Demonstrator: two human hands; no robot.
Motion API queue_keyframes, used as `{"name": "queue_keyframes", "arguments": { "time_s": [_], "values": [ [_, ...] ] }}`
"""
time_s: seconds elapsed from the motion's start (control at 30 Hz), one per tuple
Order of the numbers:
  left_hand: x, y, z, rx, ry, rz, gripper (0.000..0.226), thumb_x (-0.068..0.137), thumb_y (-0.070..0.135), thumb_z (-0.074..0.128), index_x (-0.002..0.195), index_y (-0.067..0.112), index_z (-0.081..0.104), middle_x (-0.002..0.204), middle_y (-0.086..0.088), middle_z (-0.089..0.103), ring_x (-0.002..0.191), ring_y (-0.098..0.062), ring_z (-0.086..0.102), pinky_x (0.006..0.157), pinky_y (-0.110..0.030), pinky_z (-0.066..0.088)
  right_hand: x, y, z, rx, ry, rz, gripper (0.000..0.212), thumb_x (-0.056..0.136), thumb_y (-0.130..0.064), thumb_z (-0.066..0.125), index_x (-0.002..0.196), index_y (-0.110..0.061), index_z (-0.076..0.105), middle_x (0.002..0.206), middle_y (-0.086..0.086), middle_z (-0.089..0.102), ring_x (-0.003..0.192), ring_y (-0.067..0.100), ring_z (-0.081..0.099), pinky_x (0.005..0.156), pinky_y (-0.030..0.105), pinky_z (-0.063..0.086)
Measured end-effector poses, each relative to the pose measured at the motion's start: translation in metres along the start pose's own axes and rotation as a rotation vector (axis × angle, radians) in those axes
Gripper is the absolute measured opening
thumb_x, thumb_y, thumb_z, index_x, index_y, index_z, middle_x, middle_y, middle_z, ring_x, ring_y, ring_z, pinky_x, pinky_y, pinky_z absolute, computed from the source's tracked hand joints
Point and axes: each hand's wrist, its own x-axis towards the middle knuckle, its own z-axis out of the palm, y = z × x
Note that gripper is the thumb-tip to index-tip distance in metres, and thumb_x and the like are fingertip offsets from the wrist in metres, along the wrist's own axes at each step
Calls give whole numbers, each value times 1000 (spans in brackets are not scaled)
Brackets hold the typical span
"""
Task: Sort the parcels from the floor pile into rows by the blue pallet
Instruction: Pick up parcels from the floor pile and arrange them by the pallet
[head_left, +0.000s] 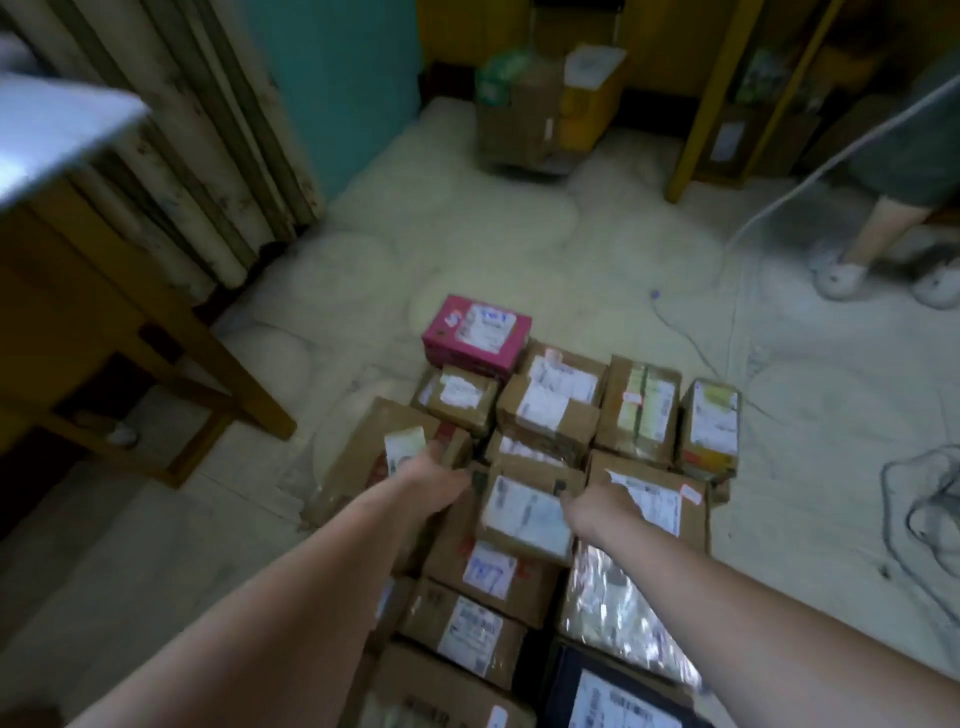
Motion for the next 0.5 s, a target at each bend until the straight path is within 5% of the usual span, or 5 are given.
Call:
{"name": "queue_keyframes", "arguments": {
  "time_s": [0.17, 0.33, 0.5],
  "values": [
    [-151, 73, -169, 72, 254, 54, 74, 92, 40, 55, 155, 19, 22, 154, -15, 33, 137, -29, 40, 108, -30, 39, -152, -127, -163, -159, 195, -193, 62, 97, -49, 37, 148, -15, 32, 149, 11, 41, 135, 34, 41, 112, 44, 32],
    [-397, 115, -316, 200, 548, 183, 68, 95, 42, 51, 154, 20, 24, 153, -11, 35, 139, -30, 37, 110, -34, 35, -410, -231, -298, -194, 292, -434, 63, 96, -53, 31, 152, -26, 25, 154, 8, 35, 139, 34, 34, 114, 53, 22],
    [-607, 102, -390, 312, 765, 165, 57, 99, 41, 45, 150, 18, 31, 151, -15, 37, 136, -37, 37, 108, -45, 37, -631, -272, -342, -229, 385, -730, 69, 94, -59, 30, 153, -23, 25, 155, 10, 33, 141, 36, 31, 114, 52, 26]
  ]
}}
